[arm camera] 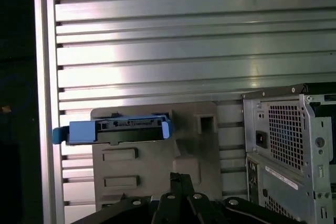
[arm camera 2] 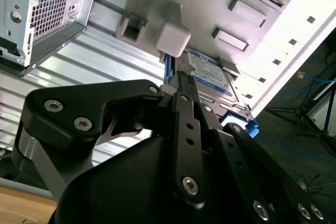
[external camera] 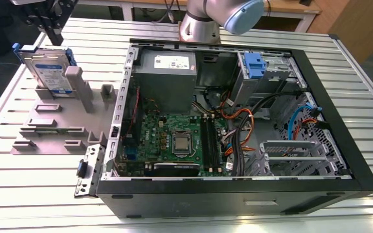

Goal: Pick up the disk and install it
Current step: 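Reach for the disk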

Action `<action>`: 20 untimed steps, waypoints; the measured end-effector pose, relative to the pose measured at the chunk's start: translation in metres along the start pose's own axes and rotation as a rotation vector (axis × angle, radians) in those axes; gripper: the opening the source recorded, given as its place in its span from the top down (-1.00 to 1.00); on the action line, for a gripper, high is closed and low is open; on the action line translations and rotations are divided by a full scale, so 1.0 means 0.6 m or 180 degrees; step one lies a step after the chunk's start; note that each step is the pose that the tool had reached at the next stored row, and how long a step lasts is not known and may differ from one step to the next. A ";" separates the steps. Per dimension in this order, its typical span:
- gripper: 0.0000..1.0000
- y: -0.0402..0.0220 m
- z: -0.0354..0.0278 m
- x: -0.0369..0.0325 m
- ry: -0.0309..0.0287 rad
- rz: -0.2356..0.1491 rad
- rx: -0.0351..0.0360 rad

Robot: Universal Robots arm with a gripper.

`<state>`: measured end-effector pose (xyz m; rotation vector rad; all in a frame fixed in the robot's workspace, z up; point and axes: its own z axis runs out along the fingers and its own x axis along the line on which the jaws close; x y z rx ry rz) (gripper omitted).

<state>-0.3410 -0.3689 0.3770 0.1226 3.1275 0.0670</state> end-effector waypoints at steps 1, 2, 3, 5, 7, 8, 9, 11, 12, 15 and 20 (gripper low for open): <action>0.79 0.000 0.000 0.005 0.0000 0.0000 0.0000; 0.79 0.000 0.000 0.009 0.0000 0.0000 0.0000; 0.79 0.000 0.000 0.012 0.0000 0.0001 0.0000; 0.79 0.000 0.001 0.014 0.0000 0.0001 0.0000; 0.79 0.000 0.000 0.014 0.0001 0.0001 0.0000; 0.79 0.000 0.000 0.014 0.0001 0.0001 0.0000; 0.79 0.000 0.001 0.014 0.0001 0.0001 0.0000; 0.79 0.003 0.001 0.018 0.0000 0.0002 0.0000; 0.79 0.007 0.002 0.022 0.0001 0.0001 0.0000; 0.79 0.020 0.004 0.038 0.0001 0.0001 0.0000; 0.79 0.031 0.012 0.076 0.0000 0.0001 0.0000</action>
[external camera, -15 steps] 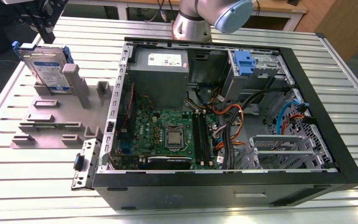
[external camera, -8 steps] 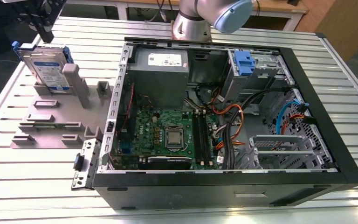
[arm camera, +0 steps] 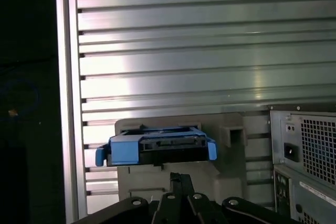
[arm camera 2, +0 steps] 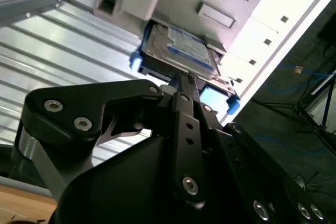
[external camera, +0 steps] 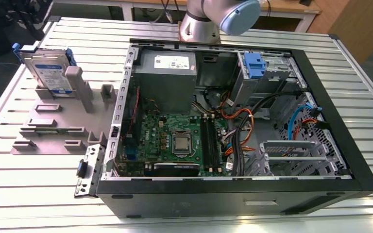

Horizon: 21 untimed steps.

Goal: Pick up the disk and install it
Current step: 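Reach for the disk, then pick up the disk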

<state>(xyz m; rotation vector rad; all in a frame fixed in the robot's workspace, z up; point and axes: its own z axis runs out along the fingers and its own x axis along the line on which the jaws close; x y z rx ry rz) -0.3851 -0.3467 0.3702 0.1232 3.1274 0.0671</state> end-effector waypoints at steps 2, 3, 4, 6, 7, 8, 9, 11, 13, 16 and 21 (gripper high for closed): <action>0.79 0.002 0.003 0.015 0.0001 0.0000 0.0000; 0.79 0.003 0.005 0.023 0.0001 -0.0001 0.0000; 0.79 0.004 0.007 0.030 0.0000 0.0000 0.0000; 0.79 0.006 0.010 0.045 0.0001 0.0000 0.0000; 0.79 0.006 0.011 0.054 0.0000 0.0000 0.0000; 0.79 0.006 0.012 0.060 0.0000 0.0000 0.0000; 0.79 0.006 0.012 0.062 0.0000 0.0000 0.0000; 0.79 0.006 0.012 0.062 0.0000 -0.0001 0.0000; 0.79 0.006 0.012 0.063 0.0000 0.0000 0.0000; 0.79 0.006 0.012 0.063 0.0000 0.0000 0.0000; 0.79 0.006 0.012 0.063 0.0001 -0.0003 0.0000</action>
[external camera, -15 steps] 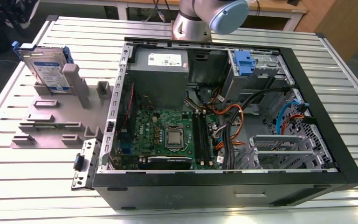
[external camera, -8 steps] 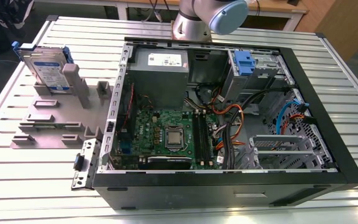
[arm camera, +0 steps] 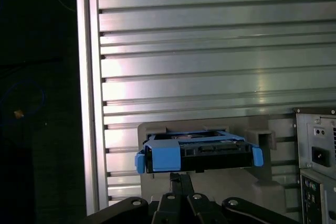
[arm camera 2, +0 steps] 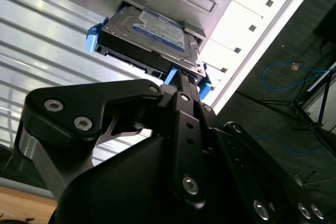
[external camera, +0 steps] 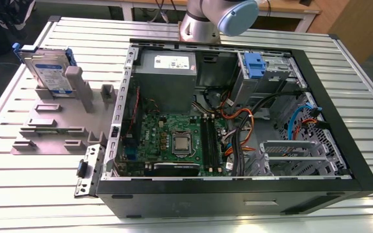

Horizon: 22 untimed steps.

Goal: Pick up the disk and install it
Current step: 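Pick up the disk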

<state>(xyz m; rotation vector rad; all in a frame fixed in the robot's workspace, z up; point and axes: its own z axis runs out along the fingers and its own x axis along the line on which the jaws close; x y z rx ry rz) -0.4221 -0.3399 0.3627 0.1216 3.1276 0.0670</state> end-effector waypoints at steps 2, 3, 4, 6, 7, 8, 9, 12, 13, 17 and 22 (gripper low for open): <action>0.79 0.000 0.000 0.000 0.0000 -0.0009 0.0000; 0.79 0.000 0.000 0.000 0.0001 -0.0016 0.0000; 0.79 0.000 0.000 0.000 0.0001 -0.0026 0.0000; 0.79 0.000 0.000 0.000 0.0002 -0.0059 -0.0001; 0.79 0.000 0.000 0.000 0.0004 -0.0089 -0.0001; 0.79 0.000 0.000 0.000 0.0005 -0.0121 -0.0001; 0.79 0.000 0.000 0.000 0.0007 -0.0161 -0.0002; 0.79 0.000 0.000 0.000 0.0013 -0.0299 -0.0003; 0.79 0.000 0.000 0.000 0.0014 -0.0324 -0.0003; 0.79 0.000 0.000 0.000 0.0015 -0.0345 -0.0003; 0.79 0.000 0.000 0.000 0.0016 -0.0358 -0.0003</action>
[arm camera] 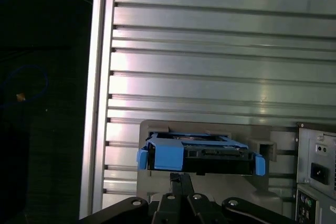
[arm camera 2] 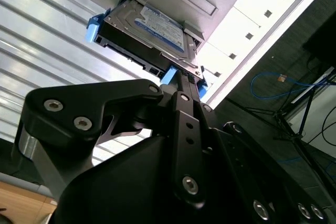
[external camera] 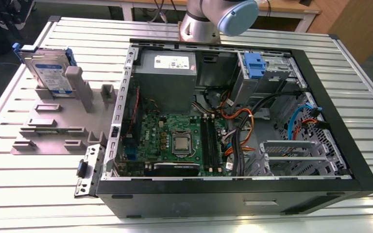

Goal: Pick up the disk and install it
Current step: 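Pick up the disk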

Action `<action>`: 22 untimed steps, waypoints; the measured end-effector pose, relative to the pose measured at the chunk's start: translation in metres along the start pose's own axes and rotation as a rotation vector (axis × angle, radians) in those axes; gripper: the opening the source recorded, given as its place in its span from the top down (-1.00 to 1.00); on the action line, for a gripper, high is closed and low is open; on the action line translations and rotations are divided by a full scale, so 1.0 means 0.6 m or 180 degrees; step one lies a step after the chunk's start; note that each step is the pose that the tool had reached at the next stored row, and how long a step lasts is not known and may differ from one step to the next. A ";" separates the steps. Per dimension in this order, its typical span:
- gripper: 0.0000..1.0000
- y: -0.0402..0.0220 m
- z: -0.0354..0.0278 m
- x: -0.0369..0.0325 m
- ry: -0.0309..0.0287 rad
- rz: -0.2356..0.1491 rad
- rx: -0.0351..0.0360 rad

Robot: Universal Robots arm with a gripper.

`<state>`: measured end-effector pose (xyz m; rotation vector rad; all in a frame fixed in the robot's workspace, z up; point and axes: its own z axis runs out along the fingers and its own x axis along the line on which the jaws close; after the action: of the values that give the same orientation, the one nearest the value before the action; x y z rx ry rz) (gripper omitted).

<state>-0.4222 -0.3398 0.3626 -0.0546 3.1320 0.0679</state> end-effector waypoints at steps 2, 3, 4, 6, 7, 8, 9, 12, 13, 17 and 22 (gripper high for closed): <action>0.79 0.000 0.000 0.000 0.0000 0.0000 0.0000; 0.79 0.000 0.000 0.000 0.0000 0.0000 0.0000; 0.79 0.000 0.000 0.000 0.0000 0.0000 0.0000; 0.79 0.000 0.000 0.000 0.0000 -0.0001 0.0000; 0.79 0.000 0.000 0.000 0.0000 -0.0002 0.0000; 0.79 0.000 0.000 0.000 0.0001 -0.0010 0.0000; 0.79 0.000 0.000 0.000 0.0001 -0.0029 0.0000; 0.79 0.000 0.000 0.000 0.0006 -0.0152 -0.0001; 0.79 0.000 0.000 0.000 0.0009 -0.0212 -0.0002; 0.79 0.000 0.001 0.000 0.0019 -0.0442 -0.0004; 0.79 0.000 0.002 0.000 0.0032 -0.0731 -0.0007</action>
<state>-0.4222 -0.3398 0.3614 -0.4143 3.1100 0.0691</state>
